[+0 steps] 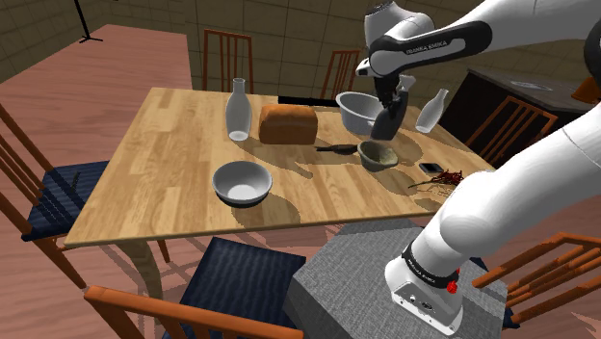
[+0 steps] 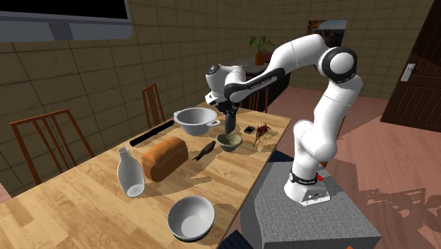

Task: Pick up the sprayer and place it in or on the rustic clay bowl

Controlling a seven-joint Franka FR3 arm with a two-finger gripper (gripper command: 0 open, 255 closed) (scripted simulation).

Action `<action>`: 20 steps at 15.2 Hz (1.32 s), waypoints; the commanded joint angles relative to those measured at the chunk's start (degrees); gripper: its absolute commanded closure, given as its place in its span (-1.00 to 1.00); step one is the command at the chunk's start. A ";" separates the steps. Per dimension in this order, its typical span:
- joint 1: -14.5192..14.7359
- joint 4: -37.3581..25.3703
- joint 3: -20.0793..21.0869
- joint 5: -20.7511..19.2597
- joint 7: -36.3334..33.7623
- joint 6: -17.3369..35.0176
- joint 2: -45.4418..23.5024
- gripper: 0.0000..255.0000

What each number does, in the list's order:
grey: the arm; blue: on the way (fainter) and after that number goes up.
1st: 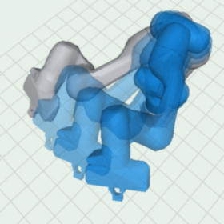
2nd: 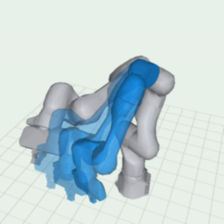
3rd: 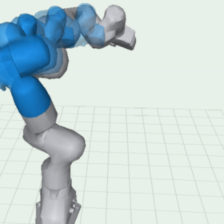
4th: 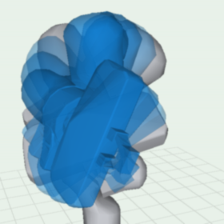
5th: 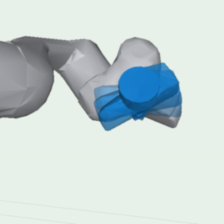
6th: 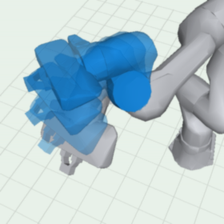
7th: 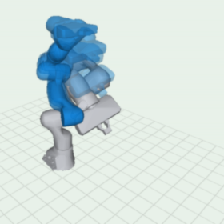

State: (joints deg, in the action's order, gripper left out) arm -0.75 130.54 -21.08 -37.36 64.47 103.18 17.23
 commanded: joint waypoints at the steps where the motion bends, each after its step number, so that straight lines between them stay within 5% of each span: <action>1: -0.73 -2.78 -2.05 -0.08 2.30 2.25 -3.56 1.00; 14: -1.81 0.33 -4.61 -0.85 0.37 12.10 -10.01 1.00; 20: -1.81 0.33 -4.61 -0.85 0.37 12.10 -10.01 1.00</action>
State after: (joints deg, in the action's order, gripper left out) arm -2.56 130.86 -25.69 -38.21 64.84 115.27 7.21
